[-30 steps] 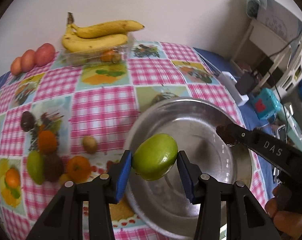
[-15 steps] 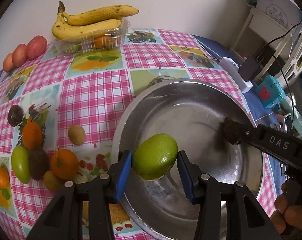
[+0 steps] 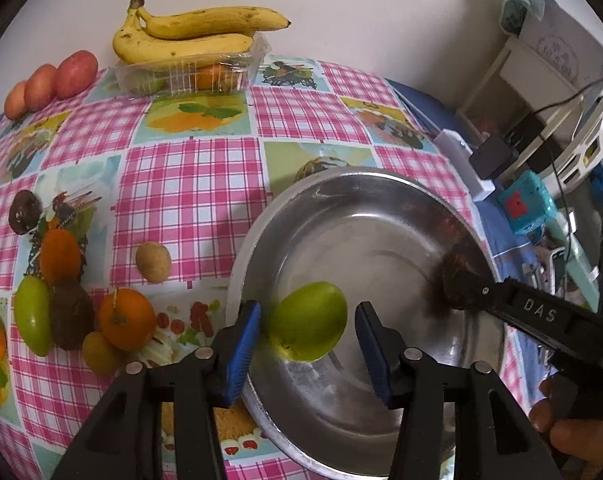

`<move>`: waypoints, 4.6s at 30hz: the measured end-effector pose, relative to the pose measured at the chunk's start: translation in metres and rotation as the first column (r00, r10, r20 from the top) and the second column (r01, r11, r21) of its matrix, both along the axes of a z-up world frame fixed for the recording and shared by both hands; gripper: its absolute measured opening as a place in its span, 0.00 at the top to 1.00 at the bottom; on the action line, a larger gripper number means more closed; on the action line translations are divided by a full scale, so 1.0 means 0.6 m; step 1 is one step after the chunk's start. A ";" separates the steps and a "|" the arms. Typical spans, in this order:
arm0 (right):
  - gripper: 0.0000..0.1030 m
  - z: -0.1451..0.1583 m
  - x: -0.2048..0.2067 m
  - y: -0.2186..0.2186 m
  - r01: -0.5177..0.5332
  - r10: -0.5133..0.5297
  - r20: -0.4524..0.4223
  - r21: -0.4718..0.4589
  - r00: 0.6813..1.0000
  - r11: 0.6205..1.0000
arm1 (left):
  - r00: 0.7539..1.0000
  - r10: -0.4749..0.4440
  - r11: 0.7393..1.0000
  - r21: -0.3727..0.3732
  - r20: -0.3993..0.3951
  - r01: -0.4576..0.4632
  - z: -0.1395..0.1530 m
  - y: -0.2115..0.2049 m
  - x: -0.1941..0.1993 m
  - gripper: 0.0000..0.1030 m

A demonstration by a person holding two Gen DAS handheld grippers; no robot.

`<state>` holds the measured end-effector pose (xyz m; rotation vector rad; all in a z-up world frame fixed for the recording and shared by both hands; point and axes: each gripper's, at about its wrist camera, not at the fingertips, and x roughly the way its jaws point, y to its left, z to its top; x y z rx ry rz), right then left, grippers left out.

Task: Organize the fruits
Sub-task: 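Carry the passion fruit and mango over the steel plate with both tools, then open the right tool over the plate while the left tool releases the mango, then grasp a mandarin with the right tool while the left tool grasps another mandarin, then carry both mandarins over the steel plate with both tools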

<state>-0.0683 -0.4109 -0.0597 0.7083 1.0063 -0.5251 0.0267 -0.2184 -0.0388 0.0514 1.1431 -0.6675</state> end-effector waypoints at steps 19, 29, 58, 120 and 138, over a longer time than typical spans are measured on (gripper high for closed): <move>0.66 0.056 -0.019 0.005 0.007 -0.004 0.035 -0.086 0.999 0.996 | 0.952 0.304 0.951 0.052 0.016 -0.305 0.058 0.133 0.051 0.30; 0.28 0.065 0.006 0.061 -0.091 0.096 0.050 -0.100 0.994 0.991 | 0.834 0.541 0.826 0.117 0.106 -0.551 0.072 0.270 0.085 0.01; 0.10 0.080 0.088 0.264 -0.367 0.396 0.161 -0.183 0.904 0.912 | 0.701 0.693 0.714 -0.022 0.167 -0.700 0.112 0.480 0.101 0.00; 0.67 0.040 0.155 0.320 -0.450 0.453 0.158 -0.053 0.878 0.891 | 0.800 0.585 0.800 -0.065 -0.134 -0.596 0.039 0.437 0.127 0.66; 0.67 0.066 0.050 0.108 -0.105 0.117 0.115 -0.109 0.986 0.988 | 0.927 0.360 0.919 -0.128 -0.109 -0.372 0.081 0.271 0.083 0.66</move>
